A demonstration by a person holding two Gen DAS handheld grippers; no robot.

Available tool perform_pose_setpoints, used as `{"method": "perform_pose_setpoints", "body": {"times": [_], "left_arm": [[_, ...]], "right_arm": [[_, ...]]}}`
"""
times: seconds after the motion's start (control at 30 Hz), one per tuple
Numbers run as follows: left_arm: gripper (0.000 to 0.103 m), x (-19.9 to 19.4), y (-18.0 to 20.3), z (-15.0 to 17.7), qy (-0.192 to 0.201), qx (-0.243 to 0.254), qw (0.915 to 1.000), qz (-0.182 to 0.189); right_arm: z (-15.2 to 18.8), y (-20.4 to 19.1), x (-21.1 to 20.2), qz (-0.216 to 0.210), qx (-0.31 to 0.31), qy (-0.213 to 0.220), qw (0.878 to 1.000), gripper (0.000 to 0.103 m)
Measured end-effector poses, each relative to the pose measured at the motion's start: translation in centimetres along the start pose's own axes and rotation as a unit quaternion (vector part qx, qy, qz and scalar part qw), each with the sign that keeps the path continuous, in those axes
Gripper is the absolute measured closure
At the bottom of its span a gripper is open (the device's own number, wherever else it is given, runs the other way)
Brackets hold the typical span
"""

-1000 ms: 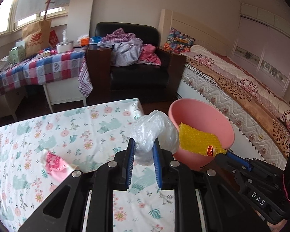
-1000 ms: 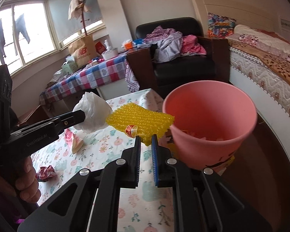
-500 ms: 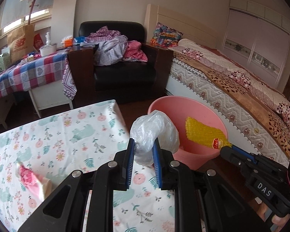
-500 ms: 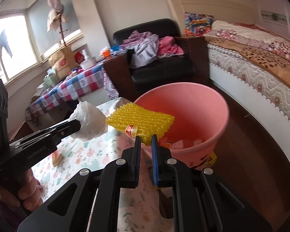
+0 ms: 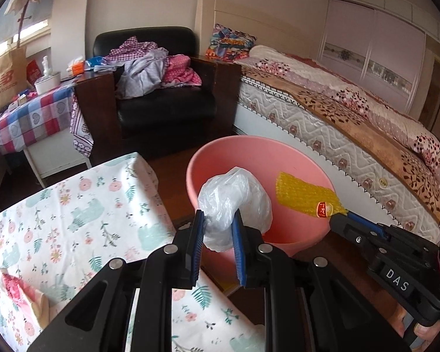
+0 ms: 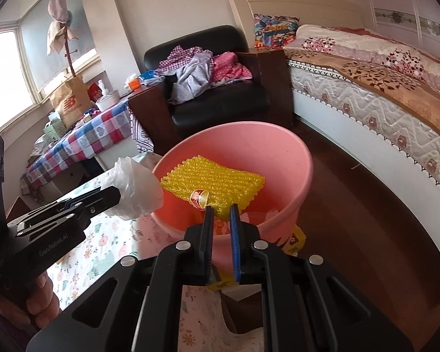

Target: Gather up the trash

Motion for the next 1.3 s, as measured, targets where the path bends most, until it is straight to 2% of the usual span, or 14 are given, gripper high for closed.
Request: {"method": "perform_pose_setpoints", "body": {"times": [0.33, 0.53, 0.67, 1.03, 1.2, 1.3], "left_arm": [[0.084, 2.5, 1.2, 0.4, -0.014, 0.022, 0.9996, 0.006], [0.08, 3.3, 1.1, 0.3, -0.02, 0.006, 0.9998, 0.008], [0.071, 3.1, 1.0, 0.3, -0.016, 0.002, 0.9997, 0.016], [0.067, 2.2, 0.1, -0.7, 0.003, -0.018, 0.9995, 0.026], [0.067, 1.5, -1.3, -1.2, 0.01, -0.029, 0.9994, 0.015], [0.067, 0.9, -2.3, -1.3, 0.014, -0.039, 0.9991, 0.007]], "right_arm": [[0.5, 0.6, 1.4, 0.016, 0.004, -0.008, 1.0, 0.092], [0.3, 0.6, 2.0, 0.019, 0.004, -0.011, 1.0, 0.092], [0.6, 0.6, 2.7, 0.017, 0.008, -0.025, 1.0, 0.091], [0.7, 0.8, 3.2, 0.019, 0.015, -0.033, 0.999, 0.089], [0.6, 0.9, 3.1, 0.018, 0.018, -0.031, 0.999, 0.078], [0.6, 0.8, 3.0, 0.018, 0.013, -0.029, 0.999, 0.076]]}}
Point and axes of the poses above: each gripper's, at about its wrist camera, not at the fingertips, and x roughly the way its jaws point, y to its right, z to its underside, the point moved 2 cm from there along x, roughly the way its jaws point, and after that the axes turned 11 degrees about y, right-handed, at the moved point
